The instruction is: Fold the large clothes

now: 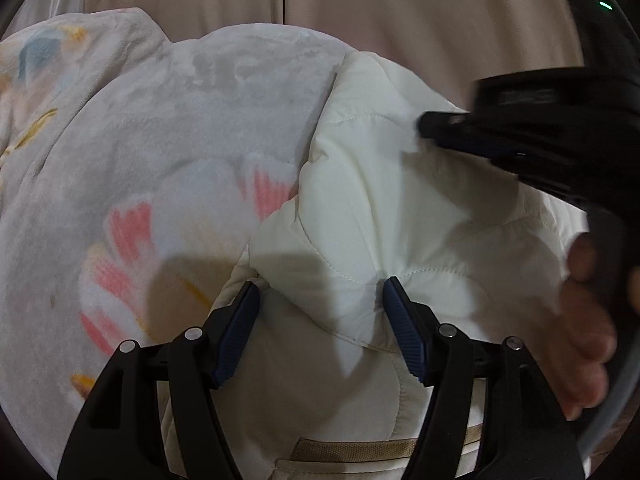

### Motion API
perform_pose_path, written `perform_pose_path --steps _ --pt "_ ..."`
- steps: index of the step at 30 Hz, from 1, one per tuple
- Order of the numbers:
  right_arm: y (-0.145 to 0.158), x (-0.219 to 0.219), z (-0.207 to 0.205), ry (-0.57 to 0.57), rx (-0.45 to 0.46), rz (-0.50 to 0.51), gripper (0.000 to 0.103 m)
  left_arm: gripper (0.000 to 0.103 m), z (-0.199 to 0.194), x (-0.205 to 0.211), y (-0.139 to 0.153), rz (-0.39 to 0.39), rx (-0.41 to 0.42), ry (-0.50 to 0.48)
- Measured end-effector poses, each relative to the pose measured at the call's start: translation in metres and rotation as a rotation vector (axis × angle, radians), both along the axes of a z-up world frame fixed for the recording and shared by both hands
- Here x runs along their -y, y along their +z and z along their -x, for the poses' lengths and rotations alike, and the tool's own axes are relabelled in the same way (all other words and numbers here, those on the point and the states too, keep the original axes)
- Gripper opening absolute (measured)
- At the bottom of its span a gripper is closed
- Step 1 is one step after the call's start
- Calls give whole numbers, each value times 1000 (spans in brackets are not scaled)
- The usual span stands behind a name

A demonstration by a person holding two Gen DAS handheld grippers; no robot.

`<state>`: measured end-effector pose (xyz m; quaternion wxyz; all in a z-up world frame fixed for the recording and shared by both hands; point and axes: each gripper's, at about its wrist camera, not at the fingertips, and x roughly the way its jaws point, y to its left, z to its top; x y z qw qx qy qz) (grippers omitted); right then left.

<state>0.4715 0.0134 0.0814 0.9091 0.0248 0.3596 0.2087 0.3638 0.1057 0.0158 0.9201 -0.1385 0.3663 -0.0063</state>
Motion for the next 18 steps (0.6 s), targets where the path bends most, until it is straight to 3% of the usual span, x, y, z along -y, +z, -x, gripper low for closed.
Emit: perform_pose_path --steps 2,3,5,11,16,17,18 --pt "-11 -8 -3 -7 10 65 13 63 0 -2 0 8 0 0" --pt "-14 -3 -4 -11 14 82 6 63 0 -2 0 12 -1 0" --pt "-19 22 -3 -33 22 112 3 64 0 -3 -1 15 -2 0" --pt "-24 157 23 -153 11 60 0 67 -1 -2 -1 14 -3 -7" --pt "-14 243 93 -271 59 57 0 67 -3 0 1 -9 -14 -6" --pt "-9 255 109 -309 83 68 11 67 -3 0 1 -11 -18 -8" --pt "-4 265 125 -354 114 91 35 67 -4 0 3 -10 -23 -10"
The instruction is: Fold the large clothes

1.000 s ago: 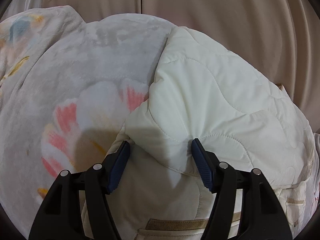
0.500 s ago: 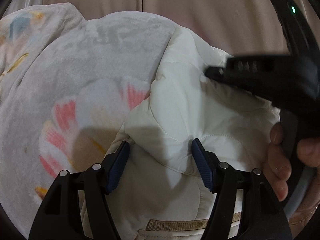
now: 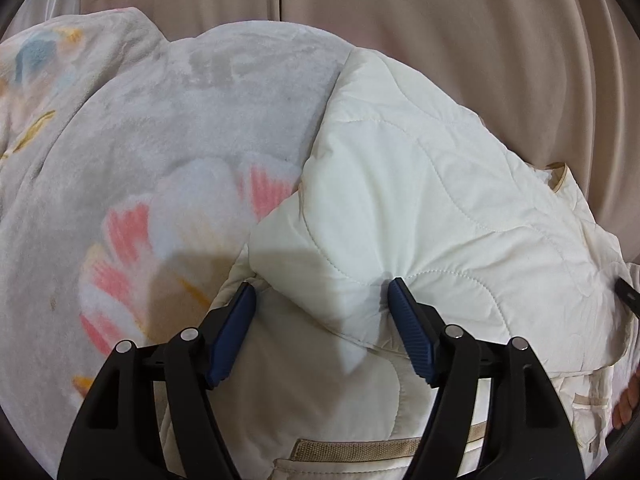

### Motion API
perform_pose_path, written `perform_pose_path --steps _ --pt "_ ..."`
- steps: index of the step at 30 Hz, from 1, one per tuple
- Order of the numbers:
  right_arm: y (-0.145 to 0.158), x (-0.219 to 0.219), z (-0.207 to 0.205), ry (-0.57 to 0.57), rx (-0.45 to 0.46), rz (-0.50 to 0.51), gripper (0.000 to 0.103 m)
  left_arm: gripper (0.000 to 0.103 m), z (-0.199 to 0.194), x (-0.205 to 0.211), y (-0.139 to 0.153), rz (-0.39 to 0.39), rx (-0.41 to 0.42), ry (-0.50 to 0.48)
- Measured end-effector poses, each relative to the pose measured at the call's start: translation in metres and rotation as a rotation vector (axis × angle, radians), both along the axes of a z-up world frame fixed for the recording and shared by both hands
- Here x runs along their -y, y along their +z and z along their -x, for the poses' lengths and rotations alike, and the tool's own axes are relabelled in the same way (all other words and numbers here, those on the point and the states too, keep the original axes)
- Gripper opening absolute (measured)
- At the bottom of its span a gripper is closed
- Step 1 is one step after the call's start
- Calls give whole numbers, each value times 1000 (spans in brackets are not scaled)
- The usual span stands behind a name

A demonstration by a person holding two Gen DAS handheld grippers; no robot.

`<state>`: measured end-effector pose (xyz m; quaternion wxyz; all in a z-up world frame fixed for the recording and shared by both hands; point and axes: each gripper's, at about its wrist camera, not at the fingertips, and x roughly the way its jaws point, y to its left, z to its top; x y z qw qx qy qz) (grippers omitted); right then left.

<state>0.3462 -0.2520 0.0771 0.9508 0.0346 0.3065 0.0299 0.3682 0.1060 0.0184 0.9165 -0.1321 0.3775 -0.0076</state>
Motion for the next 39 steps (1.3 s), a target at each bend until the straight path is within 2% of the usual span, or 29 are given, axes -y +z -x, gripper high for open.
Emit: perform_pose_path --steps 1,2,3,5,7,8,9,10,12,14,15,16,18,19,20,21,22,23,25,26,27,28,29,32,35,37,39 --pt "5 11 19 -50 41 22 50 67 -1 0 1 2 -4 1" --pt "8 21 32 -80 73 22 74 67 -2 -1 3 3 -9 4" --pt "8 31 46 -119 100 9 77 67 -3 0 4 0 -13 7" --pt "1 46 48 -123 45 -18 77 65 -5 3 9 -15 -21 18" --pt "-16 51 37 -132 -55 -33 64 60 -5 6 15 -33 -21 25" --pt "-23 51 31 -108 -94 -58 39 55 -6 7 18 -43 -21 22" --pt "-24 46 31 -95 -96 -74 19 53 -6 8 22 -59 -24 23" --pt "-18 43 33 -83 -73 -89 11 48 -7 6 26 -69 -22 24" --pt "5 39 47 -45 30 -140 7 42 -8 2 28 -82 -22 31" --pt "24 38 59 -25 126 -168 6 41 -14 0 22 -104 -43 33" --pt "24 37 57 -37 141 -158 6 41 -18 0 15 -125 -49 34" --pt "14 40 45 -60 102 -140 6 42 -20 1 10 -143 -43 31" --pt "-27 51 11 -113 -77 -135 7 44 -19 5 7 -171 -32 32" --pt "-43 56 3 -110 -122 -156 5 44 -18 5 9 -176 -32 34" --pt "-48 58 6 -110 -117 -176 5 46 -16 4 11 -171 -37 33" --pt "-43 61 14 -123 -109 -193 11 49 -12 0 14 -163 -47 32" --pt "-37 63 23 -136 -102 -204 16 57 -6 -6 17 -155 -60 37" --pt "-27 64 38 -148 -87 -198 20 60 2 -14 21 -138 -69 39" --pt "-15 67 68 -144 -58 -179 36 64 24 -29 27 -92 -83 9" --pt "-12 69 88 -140 -49 -166 52 71 39 -37 29 -67 -92 -22" --pt "-10 72 114 -128 -49 -155 62 76 57 -45 31 -41 -100 -59" --pt "-11 74 138 -110 -54 -153 64 85 75 -51 31 -22 -104 -83" --pt "-13 77 160 -85 -65 -157 66 89 97 -60 30 1 -110 -109" --pt "-35 85 229 -56 -121 -183 74 89 145 -72 20 36 -138 -142" --pt "-65 95 293 -66 -178 -265 74 89 186 -80 3 102 -165 -145" --pt "-82 95 313 -84 -191 -308 74 89 202 -81 -8 164 -184 -153" --pt "-93 97 324 -91 -191 -365 74 89 213 -75 -9 140 -152 -149"
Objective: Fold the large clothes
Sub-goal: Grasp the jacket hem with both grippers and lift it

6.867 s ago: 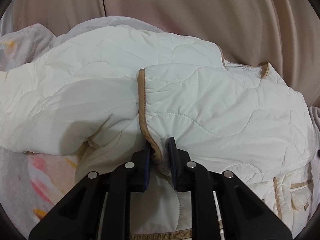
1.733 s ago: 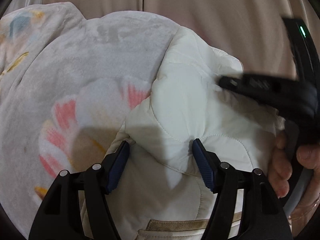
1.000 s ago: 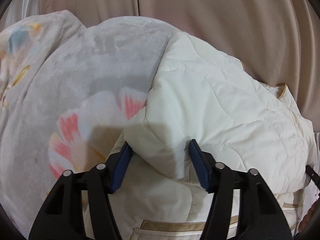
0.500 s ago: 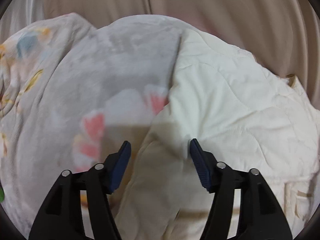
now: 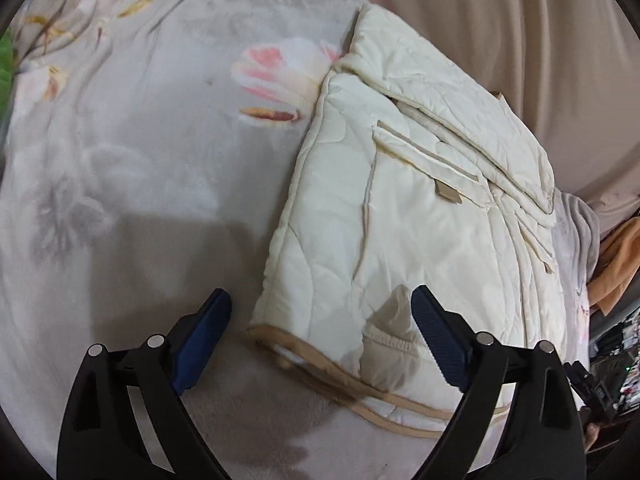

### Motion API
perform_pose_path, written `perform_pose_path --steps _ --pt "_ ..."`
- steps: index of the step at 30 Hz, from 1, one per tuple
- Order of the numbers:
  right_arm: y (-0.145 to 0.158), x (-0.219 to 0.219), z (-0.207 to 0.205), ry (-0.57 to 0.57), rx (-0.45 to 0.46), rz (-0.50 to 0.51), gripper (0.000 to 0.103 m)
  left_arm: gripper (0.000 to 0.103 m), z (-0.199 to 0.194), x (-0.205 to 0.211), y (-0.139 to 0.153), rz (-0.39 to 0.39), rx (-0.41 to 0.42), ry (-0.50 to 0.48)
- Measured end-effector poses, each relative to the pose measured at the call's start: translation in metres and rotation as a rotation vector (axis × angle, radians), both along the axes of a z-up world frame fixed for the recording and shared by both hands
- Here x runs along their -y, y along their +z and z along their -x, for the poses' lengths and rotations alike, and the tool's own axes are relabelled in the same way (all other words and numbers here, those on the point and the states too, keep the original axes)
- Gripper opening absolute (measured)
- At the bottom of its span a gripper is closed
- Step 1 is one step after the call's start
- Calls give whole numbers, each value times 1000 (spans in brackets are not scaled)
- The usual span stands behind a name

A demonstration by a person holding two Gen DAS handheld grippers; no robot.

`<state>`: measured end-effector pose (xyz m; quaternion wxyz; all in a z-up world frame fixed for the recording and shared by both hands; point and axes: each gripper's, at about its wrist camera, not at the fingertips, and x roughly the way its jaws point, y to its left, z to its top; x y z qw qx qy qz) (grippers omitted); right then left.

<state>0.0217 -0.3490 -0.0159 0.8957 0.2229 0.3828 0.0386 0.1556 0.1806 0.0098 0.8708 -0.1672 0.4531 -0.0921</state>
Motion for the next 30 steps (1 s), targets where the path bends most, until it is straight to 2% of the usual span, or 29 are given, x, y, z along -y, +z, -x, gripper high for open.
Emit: perform_pose_path --steps 4,6,7,8,9,10,11,13,19,23,25,28,30 --pt "-10 0 -8 -1 8 -124 75 88 3 15 1 17 16 -20" --pt "-10 -4 -17 2 7 -131 75 75 0 20 2 32 16 -12" --pt "-9 -7 -20 0 7 -119 75 65 -1 22 2 43 7 -16" --pt "-8 -10 -23 -7 8 -106 69 53 -2 23 2 54 0 -16" --pt "-6 -14 -24 -6 15 -97 50 47 -3 25 4 59 -2 -11" --pt "-5 -17 -27 -2 18 -91 36 37 -3 26 5 60 0 -10" --pt "-4 -20 -28 -2 16 -82 14 22 -1 26 8 60 6 -12" --pt "3 -20 -23 -25 49 -84 9 16 8 25 19 60 36 -13" --pt "38 -24 34 -30 217 -101 5 10 65 20 63 43 131 -75" --pt "59 -33 101 -8 303 -84 5 9 139 3 100 81 228 -117" --pt "72 -36 139 -1 352 -64 4 9 178 -12 122 134 299 -114" --pt "101 -38 205 2 488 -44 4 10 227 -33 157 189 437 -84" --pt "127 -40 237 1 599 -42 4 10 248 -34 181 184 540 -79"
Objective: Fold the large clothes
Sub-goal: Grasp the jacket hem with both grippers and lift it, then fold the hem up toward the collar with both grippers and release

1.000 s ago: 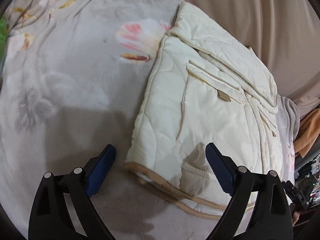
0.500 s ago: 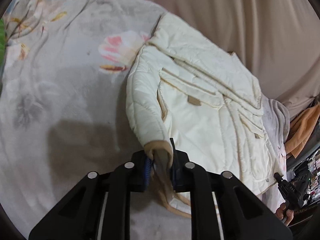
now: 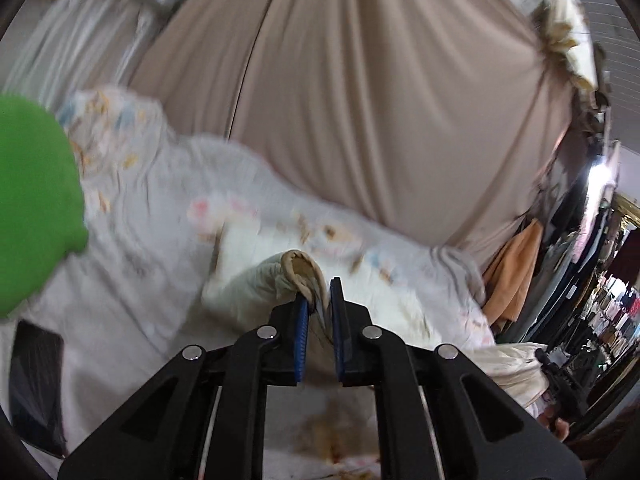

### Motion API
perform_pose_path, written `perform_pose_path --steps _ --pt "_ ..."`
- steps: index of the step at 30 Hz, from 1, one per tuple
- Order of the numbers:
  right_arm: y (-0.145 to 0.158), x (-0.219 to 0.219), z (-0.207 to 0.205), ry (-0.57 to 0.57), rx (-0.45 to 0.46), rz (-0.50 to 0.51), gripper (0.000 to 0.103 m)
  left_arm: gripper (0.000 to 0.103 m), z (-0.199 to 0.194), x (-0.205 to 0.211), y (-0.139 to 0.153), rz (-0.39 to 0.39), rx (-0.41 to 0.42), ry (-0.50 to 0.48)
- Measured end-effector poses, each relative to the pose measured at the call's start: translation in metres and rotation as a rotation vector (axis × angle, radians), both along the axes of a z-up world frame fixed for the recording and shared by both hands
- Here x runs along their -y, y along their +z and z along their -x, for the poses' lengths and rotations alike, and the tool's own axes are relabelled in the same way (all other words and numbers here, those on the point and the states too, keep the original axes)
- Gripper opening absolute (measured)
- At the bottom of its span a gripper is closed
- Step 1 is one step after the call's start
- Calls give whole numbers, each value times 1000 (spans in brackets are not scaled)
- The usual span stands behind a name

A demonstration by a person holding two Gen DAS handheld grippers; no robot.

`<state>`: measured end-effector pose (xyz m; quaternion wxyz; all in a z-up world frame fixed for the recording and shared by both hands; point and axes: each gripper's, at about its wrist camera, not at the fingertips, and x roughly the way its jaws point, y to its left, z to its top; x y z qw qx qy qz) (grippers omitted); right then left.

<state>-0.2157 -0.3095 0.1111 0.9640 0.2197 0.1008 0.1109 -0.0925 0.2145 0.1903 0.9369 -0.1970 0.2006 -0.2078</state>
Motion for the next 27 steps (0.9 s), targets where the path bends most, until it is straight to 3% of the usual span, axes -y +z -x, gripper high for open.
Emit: perform_pose_path --steps 3,6,13,16,21,27 --pt "28 -6 12 -6 120 18 4 10 -7 13 18 -49 76 27" --pt "36 -8 -19 -5 141 39 4 10 -46 23 12 -84 36 49" --pt "5 14 -138 -46 -43 -29 4 10 -163 52 -40 -272 -128 145" --pt "-3 19 -177 -65 -94 -35 4 10 -204 65 -64 -314 -193 162" --pt "-24 18 -236 -109 -199 -20 4 10 -259 79 -100 -356 -295 179" --pt "-60 27 -291 -143 -333 -16 4 13 -296 88 -140 -426 -368 199"
